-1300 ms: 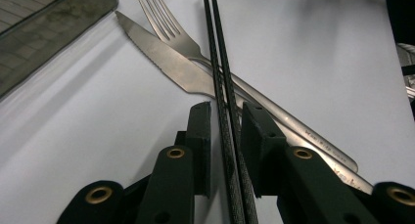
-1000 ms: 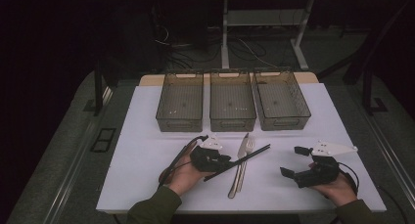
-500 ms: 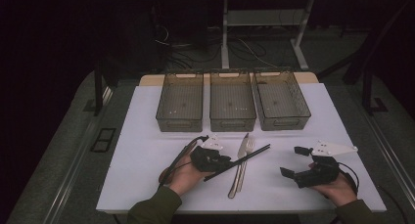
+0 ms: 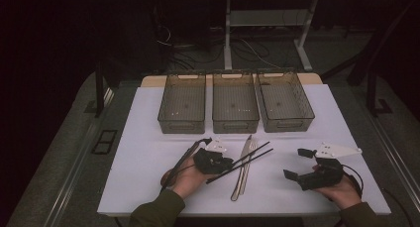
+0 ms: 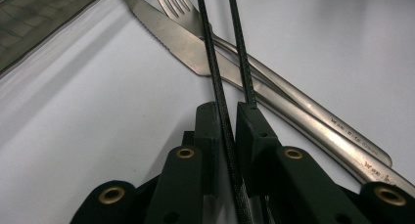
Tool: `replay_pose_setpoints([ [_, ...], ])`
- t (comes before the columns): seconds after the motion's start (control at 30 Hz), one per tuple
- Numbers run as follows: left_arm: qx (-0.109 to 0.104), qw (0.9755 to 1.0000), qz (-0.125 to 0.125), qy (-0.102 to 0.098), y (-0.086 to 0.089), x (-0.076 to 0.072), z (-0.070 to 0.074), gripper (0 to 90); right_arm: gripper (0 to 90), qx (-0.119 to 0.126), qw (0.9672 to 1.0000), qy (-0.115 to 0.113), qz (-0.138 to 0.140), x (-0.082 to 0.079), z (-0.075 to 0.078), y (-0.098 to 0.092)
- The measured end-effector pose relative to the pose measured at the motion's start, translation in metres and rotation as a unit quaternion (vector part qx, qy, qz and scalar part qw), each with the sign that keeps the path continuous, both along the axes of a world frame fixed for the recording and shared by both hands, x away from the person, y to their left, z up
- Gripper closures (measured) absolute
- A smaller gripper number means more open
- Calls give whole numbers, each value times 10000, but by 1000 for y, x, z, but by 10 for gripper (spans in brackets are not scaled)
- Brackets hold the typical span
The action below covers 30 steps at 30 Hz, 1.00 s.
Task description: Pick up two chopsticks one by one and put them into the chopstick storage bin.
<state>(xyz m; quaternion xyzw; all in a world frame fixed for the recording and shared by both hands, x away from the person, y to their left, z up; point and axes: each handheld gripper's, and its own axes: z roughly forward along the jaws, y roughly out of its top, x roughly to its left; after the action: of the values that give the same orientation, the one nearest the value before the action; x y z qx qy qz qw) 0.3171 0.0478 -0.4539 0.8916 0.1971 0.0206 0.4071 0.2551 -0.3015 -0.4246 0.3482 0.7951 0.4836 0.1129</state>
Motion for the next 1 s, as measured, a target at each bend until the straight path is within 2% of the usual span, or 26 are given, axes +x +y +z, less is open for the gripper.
replay_pose_setpoints([
  [0.3,89,9998,48,-144,-2,-2,0,815,27,4,10000,6,-4,0,0,0],
  [1.0,-62,9996,274,-35,-3,-2,-1,849,27,-1,10000,-1,21,0,0,0],
])
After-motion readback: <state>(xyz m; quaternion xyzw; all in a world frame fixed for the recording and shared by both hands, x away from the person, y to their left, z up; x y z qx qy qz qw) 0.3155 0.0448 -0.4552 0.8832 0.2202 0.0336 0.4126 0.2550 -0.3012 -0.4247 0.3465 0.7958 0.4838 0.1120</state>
